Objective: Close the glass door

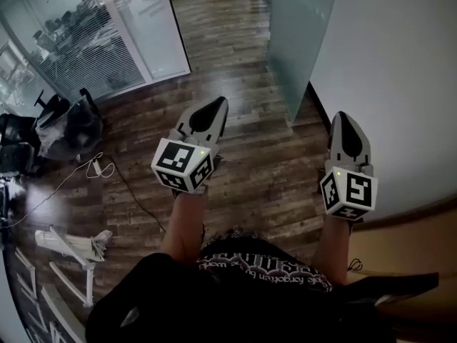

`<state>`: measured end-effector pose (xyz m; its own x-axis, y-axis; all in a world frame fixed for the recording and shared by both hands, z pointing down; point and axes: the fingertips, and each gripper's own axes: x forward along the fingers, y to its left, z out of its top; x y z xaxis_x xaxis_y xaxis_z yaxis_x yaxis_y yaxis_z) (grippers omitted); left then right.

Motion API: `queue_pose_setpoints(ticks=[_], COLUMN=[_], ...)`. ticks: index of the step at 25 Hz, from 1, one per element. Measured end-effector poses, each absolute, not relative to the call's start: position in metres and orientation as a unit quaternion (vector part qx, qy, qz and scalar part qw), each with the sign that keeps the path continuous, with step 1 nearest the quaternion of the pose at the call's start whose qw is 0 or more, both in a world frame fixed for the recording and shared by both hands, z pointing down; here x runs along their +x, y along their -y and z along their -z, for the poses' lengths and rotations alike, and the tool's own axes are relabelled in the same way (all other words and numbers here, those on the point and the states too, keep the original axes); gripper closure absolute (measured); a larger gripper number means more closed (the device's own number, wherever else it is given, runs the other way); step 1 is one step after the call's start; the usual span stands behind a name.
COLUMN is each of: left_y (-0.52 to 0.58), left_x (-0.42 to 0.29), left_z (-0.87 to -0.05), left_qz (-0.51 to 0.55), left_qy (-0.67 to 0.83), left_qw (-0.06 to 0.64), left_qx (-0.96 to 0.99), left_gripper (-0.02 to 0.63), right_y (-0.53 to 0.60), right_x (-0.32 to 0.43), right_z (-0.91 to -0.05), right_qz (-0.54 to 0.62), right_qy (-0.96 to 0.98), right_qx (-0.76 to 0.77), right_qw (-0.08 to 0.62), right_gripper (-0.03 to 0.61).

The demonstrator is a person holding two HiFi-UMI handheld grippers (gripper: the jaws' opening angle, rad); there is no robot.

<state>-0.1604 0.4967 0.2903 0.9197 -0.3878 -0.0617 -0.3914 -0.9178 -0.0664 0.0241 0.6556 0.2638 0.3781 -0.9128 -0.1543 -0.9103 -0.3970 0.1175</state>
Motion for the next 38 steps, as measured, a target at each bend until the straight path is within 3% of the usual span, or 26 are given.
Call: queue_pose_setpoints(ticks=[14, 38], left_y=[-0.492, -0.27], left_x=[-0.155, -0.004], left_z=[-0.321, -0.312], left_qz=[-0.016, -0.029], left_qy=[-0.218, -0.163], left_qw=[0.016, 0.032], left_qx=[-0.976, -0.986], left_gripper=[0.612, 0.612], right_y=[-0.647, -0.461], right_x=[0.055, 0.208], right_z=[-0.305, -0.299], right_qz=[0.049, 0.052], right_qy=[0.566, 0.48], right_qx=[0.823, 0.876], right_qw=[-0.018, -0.019], right_gripper=[0.574, 0.575])
